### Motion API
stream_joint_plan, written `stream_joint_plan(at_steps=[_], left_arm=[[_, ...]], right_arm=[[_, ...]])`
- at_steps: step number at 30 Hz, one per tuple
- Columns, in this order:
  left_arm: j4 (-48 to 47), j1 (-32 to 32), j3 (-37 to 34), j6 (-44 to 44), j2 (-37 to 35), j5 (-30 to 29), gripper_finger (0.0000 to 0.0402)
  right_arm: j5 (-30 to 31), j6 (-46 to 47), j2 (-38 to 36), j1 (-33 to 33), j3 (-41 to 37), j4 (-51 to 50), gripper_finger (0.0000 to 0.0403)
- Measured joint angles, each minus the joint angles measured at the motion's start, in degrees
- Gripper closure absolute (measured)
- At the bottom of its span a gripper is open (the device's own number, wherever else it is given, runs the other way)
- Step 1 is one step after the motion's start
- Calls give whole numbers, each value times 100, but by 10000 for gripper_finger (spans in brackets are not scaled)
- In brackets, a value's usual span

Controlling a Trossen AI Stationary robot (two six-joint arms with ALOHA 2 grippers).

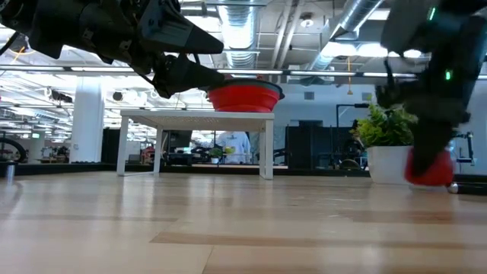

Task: Pick & Place Fruit
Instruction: Put the red apple into the red strainer bowl on the shelf

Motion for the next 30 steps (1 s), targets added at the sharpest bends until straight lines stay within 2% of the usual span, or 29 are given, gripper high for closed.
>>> stream_joint_plan(at_steps=[3, 6, 9, 12, 16, 18, 20, 26, 30], left_arm=[[39, -7, 0, 58, 0, -1, 100], [310, -129, 10, 421, 0, -2, 100], [401, -407, 255, 1192, 0, -4, 100], [420, -756, 625, 2347, 0, 1, 100], [413, -1147, 1016, 3777, 0, -161, 100], [413, -1241, 1160, 4143, 0, -350, 100], [413, -1223, 1238, 4159, 0, -487, 100], [363, -961, 1257, 3458, 0, -544, 100], [287, -857, 1267, 3937, 190, -554, 100]], right_arm=[[240, -609, -140, 376, 30, 1508, 168], [414, -1874, -139, 717, 30, 3312, 160], [422, -3294, 46, 1029, 37, 5014, 165], [424, -4249, 243, 1205, 34, 6294, 169], [426, -4663, 586, 1178, 34, 7324, 165], [331, -4847, 755, 1136, 34, 7757, 163], [215, -4988, 958, 1095, 36, 8158, 163], [153, -5266, 1470, 990, 38, 9458, 163], [-29, -5277, 1710, 897, 38, 10339, 163]])
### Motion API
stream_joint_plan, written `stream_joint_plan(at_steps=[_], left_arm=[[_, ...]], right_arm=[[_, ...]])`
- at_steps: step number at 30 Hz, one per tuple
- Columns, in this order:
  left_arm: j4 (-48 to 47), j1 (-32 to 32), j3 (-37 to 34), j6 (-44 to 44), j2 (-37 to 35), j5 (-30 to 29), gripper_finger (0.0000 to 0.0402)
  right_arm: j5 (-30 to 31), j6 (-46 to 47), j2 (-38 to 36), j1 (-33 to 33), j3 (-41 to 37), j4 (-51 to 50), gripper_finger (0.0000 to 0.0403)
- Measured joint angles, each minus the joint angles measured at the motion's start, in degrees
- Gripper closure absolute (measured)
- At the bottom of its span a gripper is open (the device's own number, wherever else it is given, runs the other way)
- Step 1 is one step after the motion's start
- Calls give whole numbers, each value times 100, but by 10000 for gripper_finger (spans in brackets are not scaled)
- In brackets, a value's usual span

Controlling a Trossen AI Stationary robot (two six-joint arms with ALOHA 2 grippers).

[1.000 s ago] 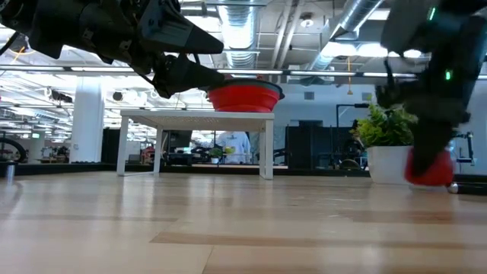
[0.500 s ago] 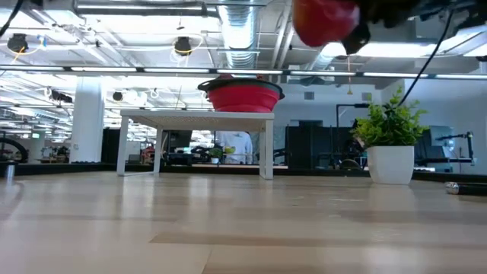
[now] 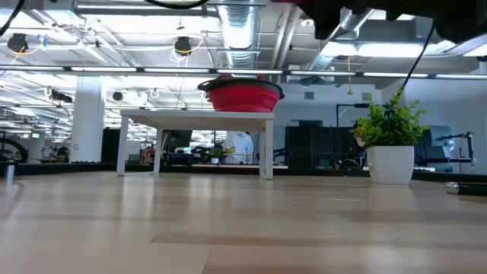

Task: Pick & Place Fruit
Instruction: Put the red apple into the red strainer bowl on the shelf

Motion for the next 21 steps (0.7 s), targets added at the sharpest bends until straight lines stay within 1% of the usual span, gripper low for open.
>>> stream_joint_plan(at_steps=[3, 7, 10, 13, 18, 21], left_arm=[[33, 24, 113, 687, 184, 19, 100], [103, 66, 370, 849, 441, -252, 100], [232, 64, 489, 836, 559, -550, 100], [441, 72, 501, 803, 586, -589, 100], [510, 172, 512, 393, 586, -584, 100], [521, 283, 525, 31, 586, -704, 100]], right_arm=[[-235, 45, 170, -65, 0, 383, 163], [-280, 77, 241, -111, -23, 627, 163], [-270, 104, 234, -109, -25, 661, 163], [-253, 103, 233, -112, -22, 729, 163], [-224, 110, 235, -129, -20, 748, 163], [-179, 192, 243, -145, -16, 685, 163]])
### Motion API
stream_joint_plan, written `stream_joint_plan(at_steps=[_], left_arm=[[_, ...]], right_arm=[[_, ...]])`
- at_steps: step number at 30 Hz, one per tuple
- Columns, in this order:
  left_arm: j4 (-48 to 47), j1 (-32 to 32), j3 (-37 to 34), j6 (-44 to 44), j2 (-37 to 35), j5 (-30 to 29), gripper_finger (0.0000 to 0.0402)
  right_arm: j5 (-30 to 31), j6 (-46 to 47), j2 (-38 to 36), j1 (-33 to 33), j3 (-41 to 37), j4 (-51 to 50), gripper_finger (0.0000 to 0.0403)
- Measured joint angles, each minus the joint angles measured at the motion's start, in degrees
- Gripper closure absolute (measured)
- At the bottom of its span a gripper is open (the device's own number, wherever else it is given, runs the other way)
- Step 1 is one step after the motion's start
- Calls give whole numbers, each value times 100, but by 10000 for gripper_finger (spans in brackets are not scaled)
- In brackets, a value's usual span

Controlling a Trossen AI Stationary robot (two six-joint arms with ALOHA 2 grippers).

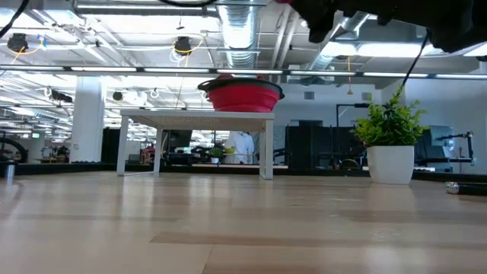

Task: Pick & Place Fruit
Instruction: Put the red apple into the red strainer bowl on the shelf

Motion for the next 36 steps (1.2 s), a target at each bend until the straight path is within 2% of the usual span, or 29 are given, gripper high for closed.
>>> stream_joint_plan(at_steps=[5, 8, 30, 36], left_arm=[[-33, 181, 15, -436, 26, 410, 100], [-52, 266, 9, -559, 42, 455, 100], [-389, 161, 11, -644, 37, 308, 100], [-667, 121, 0, -955, -200, 167, 100]], right_arm=[[-99, 45, 13, -40, 32, -9, 163], [-100, 64, 12, -48, 16, 9, 163], [-53, 137, 18, -94, 6, -2, 163], [331, -43, 14, -2, 21, 24, 163]])
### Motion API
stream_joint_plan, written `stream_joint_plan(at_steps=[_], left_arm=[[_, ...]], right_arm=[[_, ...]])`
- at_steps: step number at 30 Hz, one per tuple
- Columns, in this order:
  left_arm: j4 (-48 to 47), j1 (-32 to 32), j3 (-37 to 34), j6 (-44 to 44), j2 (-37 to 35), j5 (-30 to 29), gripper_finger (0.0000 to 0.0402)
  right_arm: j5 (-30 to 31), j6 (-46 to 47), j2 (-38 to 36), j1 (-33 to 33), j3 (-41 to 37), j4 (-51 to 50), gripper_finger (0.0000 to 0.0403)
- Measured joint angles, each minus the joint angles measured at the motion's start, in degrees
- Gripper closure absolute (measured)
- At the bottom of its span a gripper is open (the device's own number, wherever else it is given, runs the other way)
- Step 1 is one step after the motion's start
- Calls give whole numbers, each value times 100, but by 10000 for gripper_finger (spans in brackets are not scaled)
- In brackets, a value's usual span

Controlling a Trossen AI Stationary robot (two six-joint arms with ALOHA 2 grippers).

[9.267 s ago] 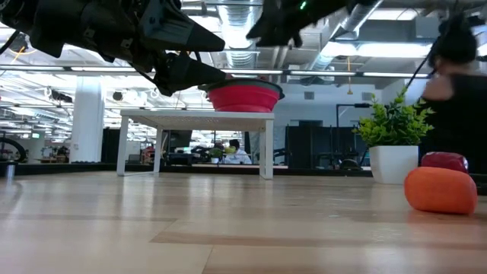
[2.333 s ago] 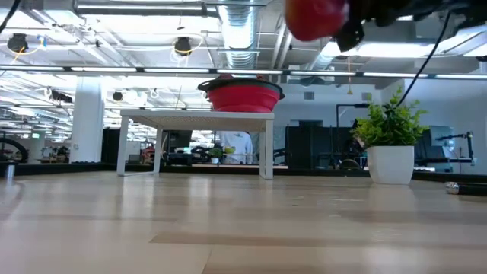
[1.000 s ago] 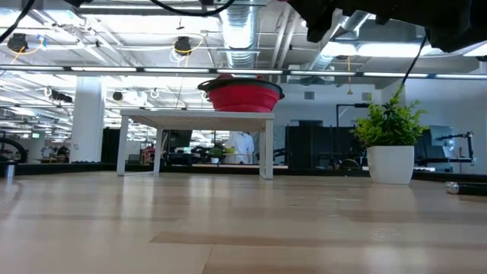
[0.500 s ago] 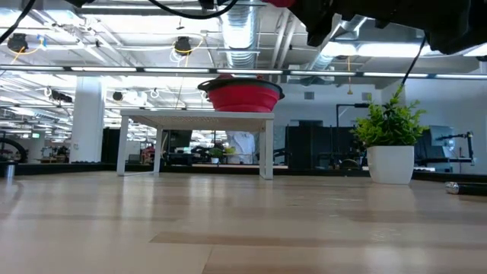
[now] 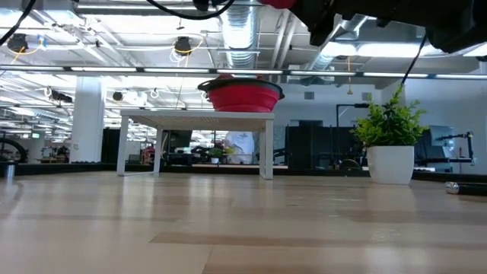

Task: Pick & Place Fruit
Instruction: Put the red apple into the red strainer bowl on the shelf

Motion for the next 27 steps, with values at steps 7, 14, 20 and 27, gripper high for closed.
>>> stream_joint_plan(at_steps=[7, 14, 20, 27], left_arm=[[-804, -10, -20, -3, -263, -339, 65], [-789, 56, -20, -342, -237, -386, 22], [-638, 287, -13, -1095, -187, 153, 29], [-564, 352, -13, -1124, -191, 391, 64]], right_arm=[[216, -18, -26, 31, 20, 18, 163], [234, 101, -25, -35, 17, -24, 163], [236, 107, -20, -95, 9, -32, 163], [238, 107, -18, -158, 7, -37, 163]])
